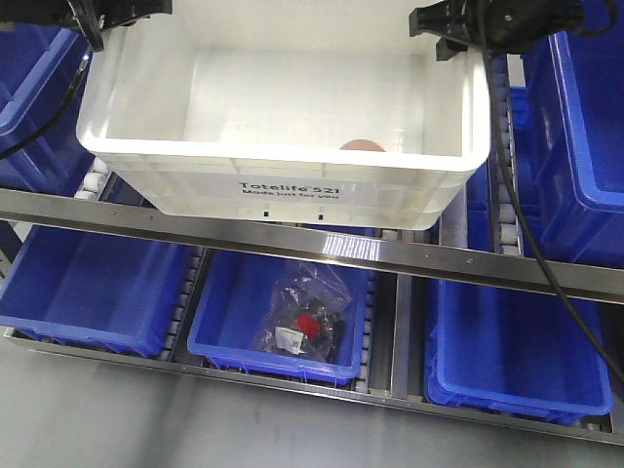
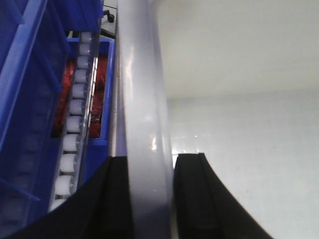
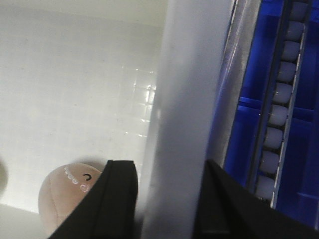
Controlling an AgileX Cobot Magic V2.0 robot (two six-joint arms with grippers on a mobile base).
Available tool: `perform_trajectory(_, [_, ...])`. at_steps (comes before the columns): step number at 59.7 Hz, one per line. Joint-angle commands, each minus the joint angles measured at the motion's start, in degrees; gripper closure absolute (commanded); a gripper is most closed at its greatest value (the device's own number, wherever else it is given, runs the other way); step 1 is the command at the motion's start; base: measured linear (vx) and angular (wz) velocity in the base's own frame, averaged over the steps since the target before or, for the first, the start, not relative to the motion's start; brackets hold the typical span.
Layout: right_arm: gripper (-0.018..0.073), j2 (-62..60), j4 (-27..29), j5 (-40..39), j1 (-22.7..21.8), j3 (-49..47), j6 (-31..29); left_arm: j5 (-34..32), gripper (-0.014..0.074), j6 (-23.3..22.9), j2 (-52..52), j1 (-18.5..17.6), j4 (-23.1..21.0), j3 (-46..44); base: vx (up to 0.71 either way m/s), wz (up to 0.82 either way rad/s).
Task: Place moving items into box and shelve
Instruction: 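Push the tote with both grippers farther onto the shelf rollers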
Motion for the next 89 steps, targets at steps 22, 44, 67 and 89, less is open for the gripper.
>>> perform_trajectory(22, [0.0564,-3.21,-5.05,-11.55,2.84,-2.51,0.86,-16.27,0.0594,0.24,-1.18,-0.19,0.00,-2.53,0.00,0.00])
perform_trajectory(44, [0.0564,-1.25,-7.03,-11.99,2.84,-2.51,3.14,-19.00,0.0594,0.29,0.77,-0.19,0.00,-2.53,0.00,0.00])
perform_trajectory(67, [0.0564,0.51,-8.05,-13.67,2.84,-2.51,3.20,-22.91,0.0594,0.29,3.27,-0.19,0.00,-2.53,0.00,0.00])
perform_trajectory(89, [0.0564,0.59,-9.61,-16.31,2.84,-2.51,4.70,-28.37,0.0594,0.24,3.83,-0.19,0.00,-3.32,0.00,0.00])
